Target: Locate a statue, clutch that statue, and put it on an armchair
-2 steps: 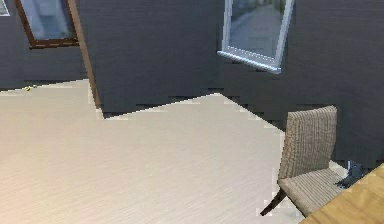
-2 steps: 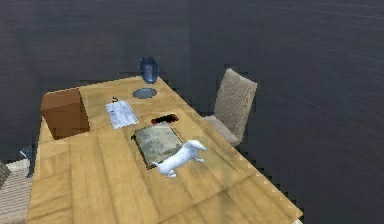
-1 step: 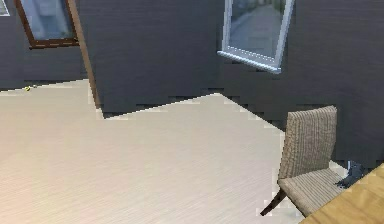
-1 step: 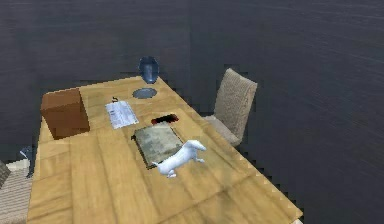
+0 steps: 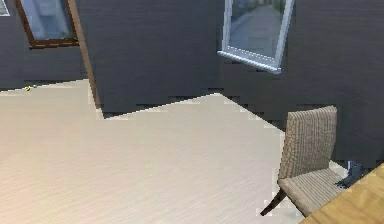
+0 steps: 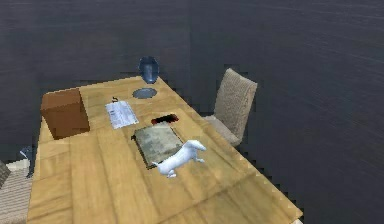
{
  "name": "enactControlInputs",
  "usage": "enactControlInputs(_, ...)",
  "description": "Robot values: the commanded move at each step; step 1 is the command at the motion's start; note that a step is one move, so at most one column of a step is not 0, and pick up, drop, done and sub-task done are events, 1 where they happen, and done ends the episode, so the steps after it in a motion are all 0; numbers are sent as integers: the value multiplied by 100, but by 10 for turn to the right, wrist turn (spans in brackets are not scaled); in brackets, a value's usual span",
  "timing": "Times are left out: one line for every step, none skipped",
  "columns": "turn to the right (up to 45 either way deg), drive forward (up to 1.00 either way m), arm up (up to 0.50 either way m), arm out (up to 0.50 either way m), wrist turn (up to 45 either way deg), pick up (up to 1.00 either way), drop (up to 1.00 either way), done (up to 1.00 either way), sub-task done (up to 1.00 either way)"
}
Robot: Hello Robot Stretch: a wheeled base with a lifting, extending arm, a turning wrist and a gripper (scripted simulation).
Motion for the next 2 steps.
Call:
enactControlInputs(0,0,0,40,0,0,0,0,0)
enactControlInputs(0,0,0,0,450,0,0,0,0)
